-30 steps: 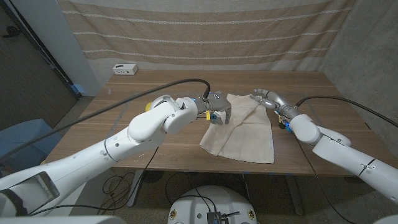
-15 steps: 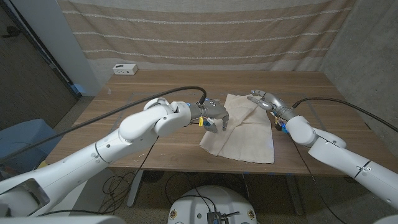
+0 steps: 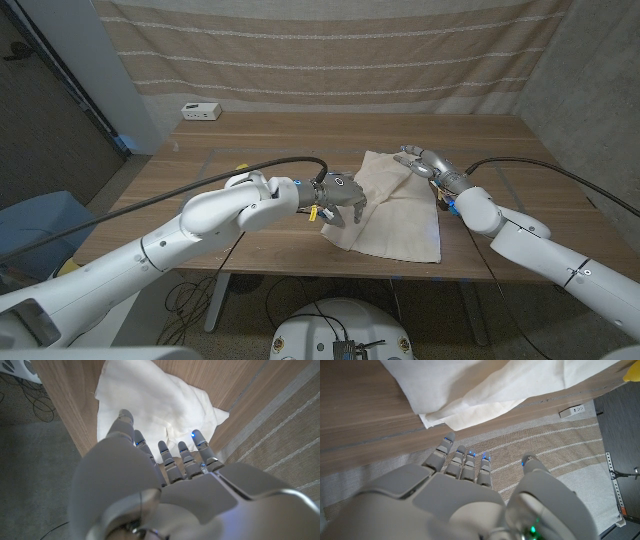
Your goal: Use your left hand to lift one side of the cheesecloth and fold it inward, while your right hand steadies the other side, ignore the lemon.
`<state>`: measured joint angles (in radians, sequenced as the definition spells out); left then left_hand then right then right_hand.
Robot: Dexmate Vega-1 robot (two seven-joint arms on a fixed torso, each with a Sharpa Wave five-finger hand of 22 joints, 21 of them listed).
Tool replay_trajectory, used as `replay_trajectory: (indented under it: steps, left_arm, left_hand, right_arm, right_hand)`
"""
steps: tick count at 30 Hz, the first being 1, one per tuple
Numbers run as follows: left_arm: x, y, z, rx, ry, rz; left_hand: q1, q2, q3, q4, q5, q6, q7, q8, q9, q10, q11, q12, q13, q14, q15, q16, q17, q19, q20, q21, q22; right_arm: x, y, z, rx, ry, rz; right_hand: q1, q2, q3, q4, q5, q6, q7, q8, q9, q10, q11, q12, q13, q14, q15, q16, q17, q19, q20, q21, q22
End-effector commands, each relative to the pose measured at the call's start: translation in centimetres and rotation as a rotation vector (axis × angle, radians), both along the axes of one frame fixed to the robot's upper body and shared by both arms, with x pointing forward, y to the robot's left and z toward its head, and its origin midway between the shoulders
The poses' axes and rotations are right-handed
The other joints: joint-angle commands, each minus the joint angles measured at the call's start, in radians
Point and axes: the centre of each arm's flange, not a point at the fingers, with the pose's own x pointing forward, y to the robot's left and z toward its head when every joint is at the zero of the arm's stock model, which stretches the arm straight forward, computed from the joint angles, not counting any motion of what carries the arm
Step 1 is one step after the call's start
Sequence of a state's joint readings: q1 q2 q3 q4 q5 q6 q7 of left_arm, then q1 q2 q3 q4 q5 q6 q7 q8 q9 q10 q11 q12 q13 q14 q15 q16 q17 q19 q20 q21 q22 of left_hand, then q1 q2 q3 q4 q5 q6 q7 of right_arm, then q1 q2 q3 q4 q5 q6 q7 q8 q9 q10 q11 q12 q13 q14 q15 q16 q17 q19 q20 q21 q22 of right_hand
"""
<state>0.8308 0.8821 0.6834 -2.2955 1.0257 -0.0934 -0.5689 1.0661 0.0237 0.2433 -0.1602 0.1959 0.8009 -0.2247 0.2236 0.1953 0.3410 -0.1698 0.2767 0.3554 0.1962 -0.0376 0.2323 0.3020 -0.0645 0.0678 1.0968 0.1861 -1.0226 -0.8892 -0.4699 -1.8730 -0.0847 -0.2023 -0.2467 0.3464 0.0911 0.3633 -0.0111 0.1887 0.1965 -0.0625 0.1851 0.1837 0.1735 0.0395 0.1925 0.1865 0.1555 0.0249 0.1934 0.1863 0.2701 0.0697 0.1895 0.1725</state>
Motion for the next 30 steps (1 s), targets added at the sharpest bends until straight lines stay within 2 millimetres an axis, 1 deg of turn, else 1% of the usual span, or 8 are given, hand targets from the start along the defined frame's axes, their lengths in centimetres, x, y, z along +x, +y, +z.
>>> replay_trajectory:
  steps: [1,7,10,12,19,22,30]
  left_arm:
    - [0.0,0.4,-2.5,0.089,-0.057,-0.059]
    - [0.2,0.5,-3.7,0.148,-0.103,-0.066]
    - [0.3,0.6,-4.1,0.158,-0.114,-0.075]
    - [0.4,0.7,-4.6,0.171,-0.145,-0.097]
    - [0.9,1.5,-5.1,0.093,-0.165,-0.210]
    - [1.1,1.7,-5.3,0.076,-0.180,-0.229]
    - [2.2,1.4,-5.8,0.116,-0.128,-0.172]
  left_hand:
    - [0.020,0.000,0.004,-0.008,0.005,-0.005,0.001,-0.002,0.002,-0.008,-0.004,-0.005,0.002,-0.011,-0.101,-0.001,0.000,0.001,-0.007,0.000,0.001]
    - [0.042,0.004,0.010,-0.012,0.007,-0.008,0.001,-0.005,0.002,-0.012,-0.002,-0.006,0.003,-0.012,-0.104,-0.002,-0.003,0.005,-0.007,0.000,0.001]
    - [0.049,0.004,0.010,-0.011,0.006,-0.007,0.001,-0.006,0.003,-0.012,-0.004,-0.005,0.003,-0.010,-0.108,-0.001,-0.005,0.011,-0.015,0.002,0.001]
    - [0.051,0.004,0.010,-0.011,0.006,-0.006,0.001,-0.006,0.003,-0.012,-0.004,-0.004,0.003,-0.009,-0.108,-0.001,-0.006,0.012,-0.015,0.002,0.001]
    - [0.055,-0.001,0.005,-0.006,0.005,-0.003,0.001,-0.006,0.003,-0.006,-0.008,-0.001,0.004,0.004,-0.120,0.005,-0.009,0.028,-0.023,0.006,0.001]
    - [0.052,-0.001,0.003,-0.002,0.004,-0.003,0.001,-0.007,0.003,-0.003,-0.010,0.001,0.005,0.008,-0.122,0.007,-0.010,0.032,-0.023,0.007,0.001]
    - [0.040,0.001,-0.005,0.010,0.004,-0.018,0.000,-0.016,0.002,-0.004,-0.011,0.003,0.006,0.006,-0.121,0.008,-0.010,0.031,-0.021,0.006,0.001]
  right_arm:
    - [-0.1,0.5,-0.4,0.001,0.005,0.005]
    - [-0.5,0.8,-0.5,-0.002,-0.001,0.010]
    - [-0.7,0.9,-0.5,-0.005,-0.004,0.011]
    - [-0.8,0.9,-0.7,-0.002,-0.001,0.013]
    - [-0.6,0.8,-0.7,-0.006,0.008,0.008]
    - [-0.4,0.8,-0.6,-0.007,0.009,0.009]
    - [0.0,0.8,-0.4,-0.006,0.012,0.007]
  right_hand:
    - [0.001,0.010,0.001,-0.008,0.007,0.008,0.001,0.006,0.002,0.009,0.004,0.004,0.002,0.009,-0.002,0.004,-0.001,0.010,-0.004,0.005,-0.001]
    - [0.001,0.011,0.001,-0.009,0.007,0.010,0.003,0.007,0.002,0.011,0.004,0.005,0.002,0.011,-0.003,0.004,-0.001,0.010,-0.004,0.005,-0.001]
    - [0.001,0.011,0.001,-0.009,0.007,0.010,0.003,0.007,0.002,0.013,0.004,0.005,0.002,0.011,-0.002,0.004,-0.001,0.010,-0.004,0.005,-0.001]
    - [0.000,0.011,0.001,-0.009,0.007,0.011,0.003,0.007,0.002,0.013,0.004,0.005,0.002,0.012,-0.003,0.004,-0.001,0.011,-0.004,0.005,-0.001]
    - [0.000,0.010,0.001,-0.011,0.007,0.012,0.003,0.007,0.002,0.014,0.004,0.005,0.002,0.012,-0.002,0.003,-0.001,0.010,-0.006,0.005,-0.001]
    - [-0.001,0.010,0.001,-0.011,0.007,0.011,0.003,0.007,0.002,0.013,0.005,0.004,0.002,0.012,-0.002,0.003,-0.001,0.010,-0.006,0.005,-0.001]
    - [-0.001,0.010,0.001,-0.013,0.007,0.011,0.003,0.006,0.002,0.012,0.004,0.003,0.002,0.011,-0.002,0.002,-0.001,0.011,-0.008,0.005,-0.001]
